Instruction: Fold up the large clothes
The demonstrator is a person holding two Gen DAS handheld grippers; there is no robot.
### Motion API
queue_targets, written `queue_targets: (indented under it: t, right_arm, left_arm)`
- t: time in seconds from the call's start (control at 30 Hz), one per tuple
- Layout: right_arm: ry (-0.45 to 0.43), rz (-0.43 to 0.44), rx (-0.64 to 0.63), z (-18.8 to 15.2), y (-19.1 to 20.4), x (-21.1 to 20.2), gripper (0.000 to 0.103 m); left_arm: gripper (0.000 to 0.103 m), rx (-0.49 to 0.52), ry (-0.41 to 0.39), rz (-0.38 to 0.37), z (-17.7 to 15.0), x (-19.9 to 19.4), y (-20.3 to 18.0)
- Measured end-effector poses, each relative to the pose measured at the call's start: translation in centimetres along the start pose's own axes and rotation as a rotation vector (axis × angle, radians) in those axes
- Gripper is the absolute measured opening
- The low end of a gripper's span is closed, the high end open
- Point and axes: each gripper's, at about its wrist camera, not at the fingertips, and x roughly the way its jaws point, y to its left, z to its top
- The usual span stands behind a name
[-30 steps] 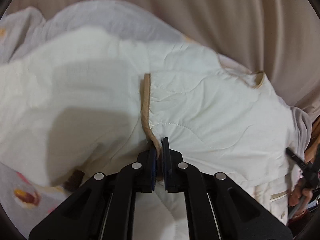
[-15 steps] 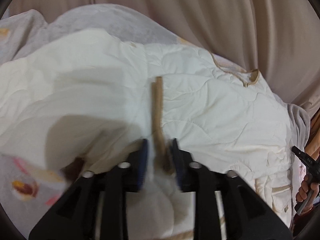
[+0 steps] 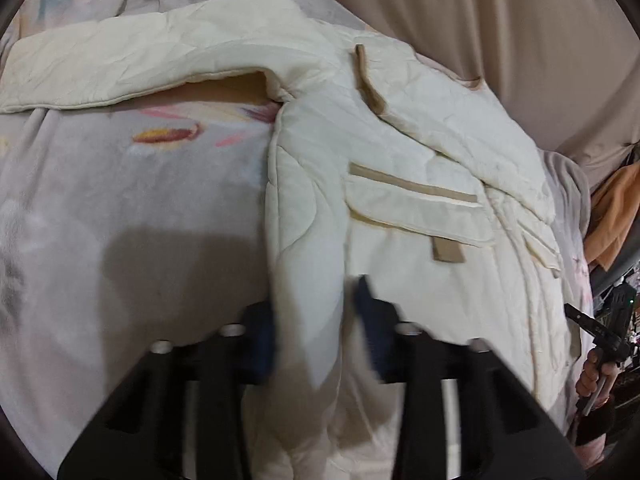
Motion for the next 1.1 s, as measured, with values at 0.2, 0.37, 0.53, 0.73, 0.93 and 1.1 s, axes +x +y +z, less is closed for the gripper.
queue_targets:
  t: [0.2,0.37,0.53,0.73,0.93,1.1]
  right_arm:
    - [-0.03,0.01,0.003,-2.8,1.5,-4.7,0.008]
    - [0.12,-0.038,0.001,-9.9,1.0,-7.4,0.013]
    - [-0.01,-0.161,-0.074,-7.2,2.0,-11.3,0.027]
    - [-0.277,-0.005,-0.16,3.8,6.9,-11.3,0.028]
    - [-0.158,0.073,-0.244,9.3,13.1,1.7,0.028]
    - [-0.037,-0.076,-0.258,8.3,10.5,9.3,0.014]
  left_arm:
    - [0.008,0.027,0.042,-0.035,-2.8,-5.3,-0.5]
    - [0.014,0.045,0.121,-0.051,-8.8,-10.3,0.4]
    - [0.02,0.052,-0.071,0.038,-6.0,-15.2,-0.6]
    - [0.048,0.295,-0.229,-0.051,2.4,-13.2,-10.1]
    - [0.048,0.334,-0.127,-0.053,7.1,-0.2,-16.6]
    - [0.048,0.326,-0.049,0.049,6.2,6.6,-14.1]
